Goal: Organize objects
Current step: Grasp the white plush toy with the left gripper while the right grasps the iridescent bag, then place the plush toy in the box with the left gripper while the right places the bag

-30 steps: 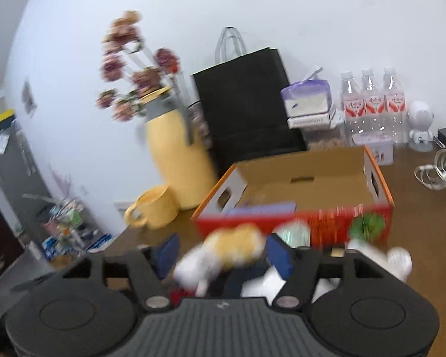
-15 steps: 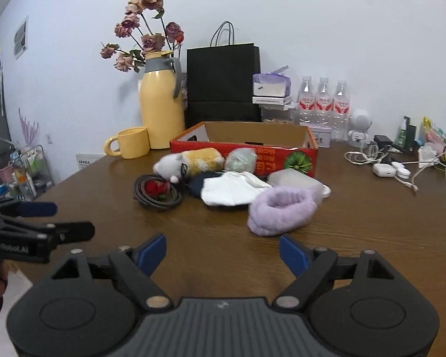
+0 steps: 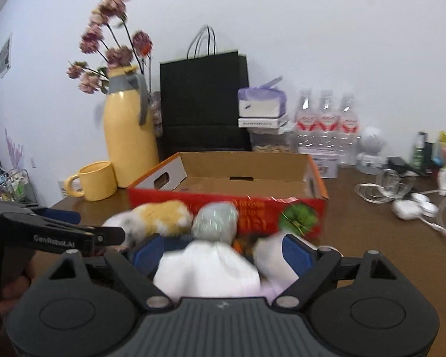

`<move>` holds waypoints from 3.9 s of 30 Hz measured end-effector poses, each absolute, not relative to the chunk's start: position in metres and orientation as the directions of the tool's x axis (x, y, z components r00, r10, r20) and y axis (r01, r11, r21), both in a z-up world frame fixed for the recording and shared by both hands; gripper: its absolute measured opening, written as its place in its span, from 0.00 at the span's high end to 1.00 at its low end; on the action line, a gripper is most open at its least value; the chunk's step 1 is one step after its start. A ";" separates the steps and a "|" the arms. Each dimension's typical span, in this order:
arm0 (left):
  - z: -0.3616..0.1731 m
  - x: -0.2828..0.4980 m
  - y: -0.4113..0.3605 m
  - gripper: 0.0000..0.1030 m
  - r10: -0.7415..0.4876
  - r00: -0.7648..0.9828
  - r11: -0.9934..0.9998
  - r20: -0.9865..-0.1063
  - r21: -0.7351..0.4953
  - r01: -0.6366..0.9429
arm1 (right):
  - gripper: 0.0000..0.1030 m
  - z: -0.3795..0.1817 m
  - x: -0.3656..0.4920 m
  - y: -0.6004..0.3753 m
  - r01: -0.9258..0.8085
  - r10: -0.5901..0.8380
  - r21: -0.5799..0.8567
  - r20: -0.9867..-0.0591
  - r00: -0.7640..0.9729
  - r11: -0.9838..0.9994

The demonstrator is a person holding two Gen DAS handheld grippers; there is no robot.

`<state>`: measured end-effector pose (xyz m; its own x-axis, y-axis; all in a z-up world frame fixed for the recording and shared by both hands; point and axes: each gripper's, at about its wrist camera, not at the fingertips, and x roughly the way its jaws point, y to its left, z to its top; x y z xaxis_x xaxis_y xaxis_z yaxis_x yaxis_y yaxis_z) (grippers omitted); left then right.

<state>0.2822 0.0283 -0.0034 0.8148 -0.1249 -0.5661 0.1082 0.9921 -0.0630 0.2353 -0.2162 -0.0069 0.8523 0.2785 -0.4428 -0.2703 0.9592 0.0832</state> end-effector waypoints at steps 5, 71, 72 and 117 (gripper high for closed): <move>-0.014 0.333 0.046 0.03 -0.227 0.753 0.972 -0.618 -0.190 0.137 | 0.20 -0.023 0.321 -0.204 -0.228 0.297 0.193 -0.521 0.800 0.954; 0.091 0.374 0.027 0.99 -0.041 0.866 0.997 -0.498 0.035 0.067 | 0.65 0.060 0.309 -0.241 -0.261 0.265 0.062 -0.384 0.885 0.963; 0.088 0.397 0.027 0.99 -0.028 0.855 0.998 -0.517 0.029 0.050 | 0.65 0.060 0.339 -0.240 -0.256 0.260 0.061 -0.392 0.883 0.965; -0.011 0.545 0.035 0.28 -0.033 0.727 0.999 -0.686 -0.015 0.032 | 0.45 -0.042 0.577 -0.217 -0.168 -0.035 -0.199 -0.738 0.674 0.966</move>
<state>0.5449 0.0353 -0.0107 0.7268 -0.0333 -0.6860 0.0315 0.9994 -0.0152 0.5774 -0.2165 -0.0424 0.6736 -0.0349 -0.7383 -0.1678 0.9656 -0.1988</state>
